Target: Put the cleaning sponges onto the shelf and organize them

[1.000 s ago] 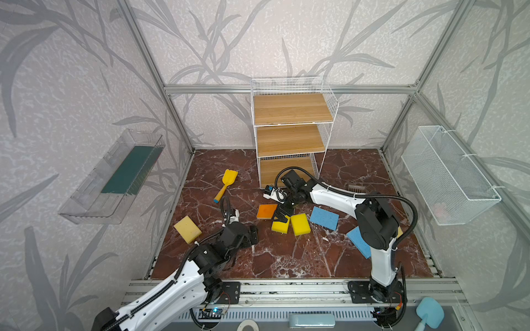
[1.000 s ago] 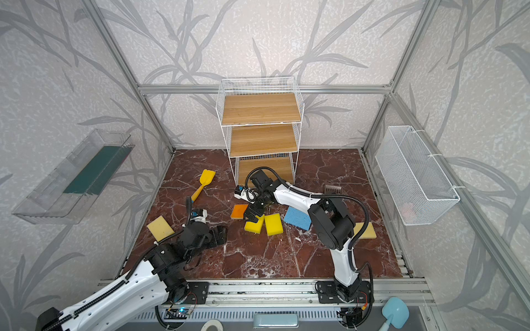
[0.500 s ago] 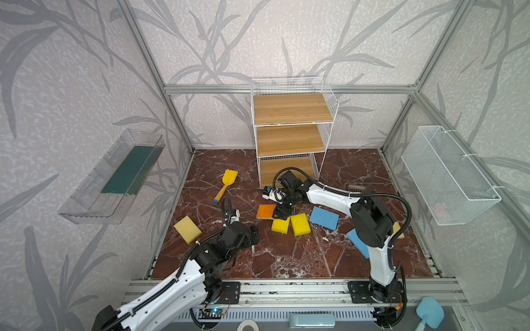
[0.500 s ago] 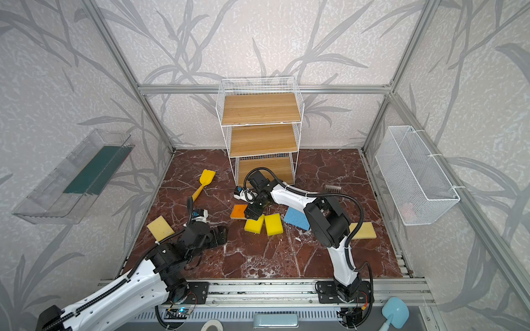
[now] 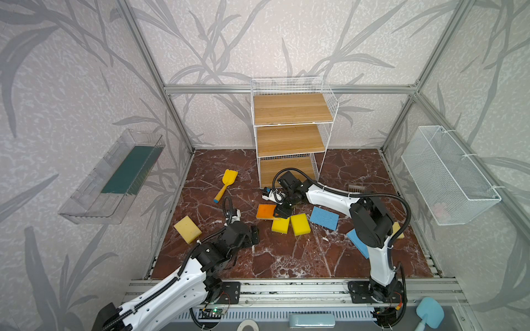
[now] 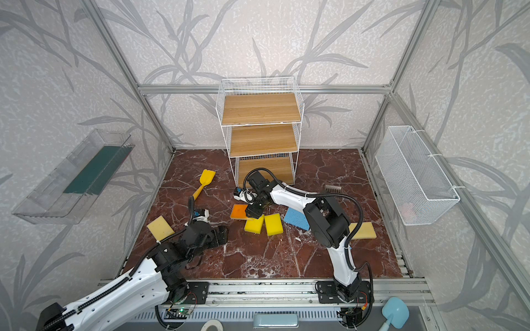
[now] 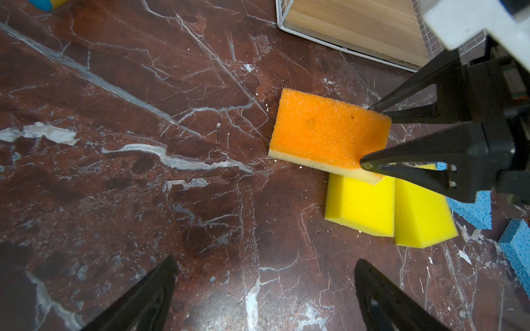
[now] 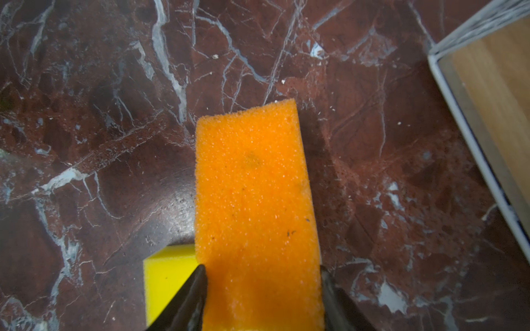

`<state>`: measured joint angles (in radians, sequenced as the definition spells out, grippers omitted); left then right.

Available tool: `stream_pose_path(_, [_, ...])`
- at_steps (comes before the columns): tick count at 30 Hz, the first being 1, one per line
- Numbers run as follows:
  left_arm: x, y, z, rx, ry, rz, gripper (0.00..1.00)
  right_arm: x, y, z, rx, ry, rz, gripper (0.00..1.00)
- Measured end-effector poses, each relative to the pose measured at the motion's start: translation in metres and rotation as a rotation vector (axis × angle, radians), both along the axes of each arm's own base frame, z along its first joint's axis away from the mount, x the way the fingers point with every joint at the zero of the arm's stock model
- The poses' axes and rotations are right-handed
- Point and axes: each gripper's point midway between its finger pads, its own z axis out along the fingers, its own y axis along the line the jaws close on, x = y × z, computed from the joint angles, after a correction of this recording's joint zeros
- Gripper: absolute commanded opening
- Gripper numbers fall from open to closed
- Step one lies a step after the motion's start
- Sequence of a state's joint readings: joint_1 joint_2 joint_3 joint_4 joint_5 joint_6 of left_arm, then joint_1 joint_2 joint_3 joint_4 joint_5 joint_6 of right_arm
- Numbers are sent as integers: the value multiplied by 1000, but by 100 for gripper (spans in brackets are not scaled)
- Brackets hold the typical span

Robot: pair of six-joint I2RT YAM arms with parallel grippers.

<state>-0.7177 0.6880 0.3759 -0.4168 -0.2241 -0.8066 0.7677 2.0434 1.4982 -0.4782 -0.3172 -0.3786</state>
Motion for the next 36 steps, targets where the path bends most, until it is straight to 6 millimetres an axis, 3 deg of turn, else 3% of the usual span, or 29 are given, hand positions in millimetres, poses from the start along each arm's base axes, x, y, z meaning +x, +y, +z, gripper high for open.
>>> stream_pose_path(7, [2, 1, 4, 1, -9, 4, 98, -11, -18, 15, 35, -31, -79, 55])
stream_pose_path(16, [11, 1, 16, 3, -35, 8, 98, -20, -48, 88, 221, -147, -289, 53])
stream_pose_path(17, [12, 2, 16, 6, -35, 9, 98, -20, -50, 95, 241, -160, -308, 55])
stream_pose_path(20, [13, 2, 15, 4, -30, 11, 98, -19, -52, 107, 282, -169, -338, 86])
stream_pose_path(23, [16, 1, 17, -12, -34, 13, 99, -21, -47, 100, 279, -138, -317, 100])
stream_pose_path(30, [17, -1, 17, -34, -36, 6, 99, -18, -20, 63, 214, 1, -246, 99])
stream_pose_path(36, [10, 3, 7, -37, -24, 5, 99, -9, -9, 35, 169, 51, -245, 99])
